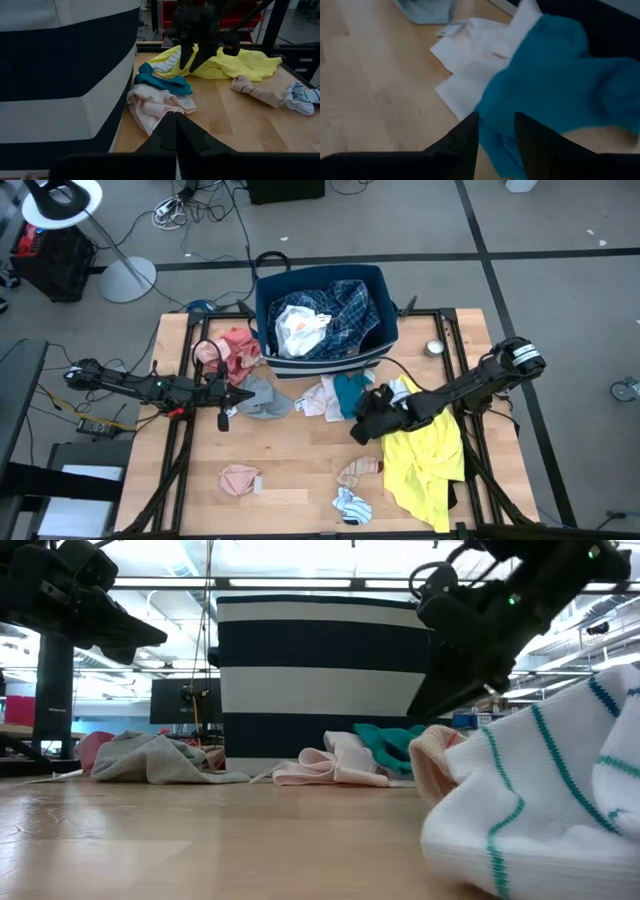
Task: Sort clothes
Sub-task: Put the right blue sock into the blue bin
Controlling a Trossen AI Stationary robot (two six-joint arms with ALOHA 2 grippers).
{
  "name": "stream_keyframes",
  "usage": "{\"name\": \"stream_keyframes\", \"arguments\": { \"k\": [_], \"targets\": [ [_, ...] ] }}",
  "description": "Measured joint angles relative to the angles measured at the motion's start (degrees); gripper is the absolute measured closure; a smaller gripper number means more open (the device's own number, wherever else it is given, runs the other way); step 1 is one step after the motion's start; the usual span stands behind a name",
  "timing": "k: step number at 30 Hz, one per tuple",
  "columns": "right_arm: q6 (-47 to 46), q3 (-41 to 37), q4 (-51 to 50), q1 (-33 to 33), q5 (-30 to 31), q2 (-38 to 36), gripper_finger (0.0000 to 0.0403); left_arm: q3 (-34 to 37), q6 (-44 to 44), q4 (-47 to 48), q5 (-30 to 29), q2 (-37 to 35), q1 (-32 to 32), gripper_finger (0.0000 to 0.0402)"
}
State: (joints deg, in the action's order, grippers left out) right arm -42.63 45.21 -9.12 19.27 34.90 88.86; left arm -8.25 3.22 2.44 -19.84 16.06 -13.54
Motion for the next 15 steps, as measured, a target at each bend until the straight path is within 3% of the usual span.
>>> {"name": "stream_keyframes", "arguments": {
  "k": [6, 11, 15],
  "targets": [
    [8.0, -5.4, 12.3, -2.0, 0.0, 0.0, 0.0279, 0.0, 0.0, 0.0, 0.0, 0.0, 0.0, 0.0401],
    [10.0, -7.2, 13.6, -4.6, -0.4, 0.0, 0.0279, 0.0, 0.0, 0.0, 0.0, 0.0, 0.0, 0.0401],
    [11.0, -7.5, 13.8, -6.9, -5.1, 0.0, 0.0279, 0.0, 0.0, 0.0, 0.0, 0.0, 0.0, 0.0401]
  ]
}}
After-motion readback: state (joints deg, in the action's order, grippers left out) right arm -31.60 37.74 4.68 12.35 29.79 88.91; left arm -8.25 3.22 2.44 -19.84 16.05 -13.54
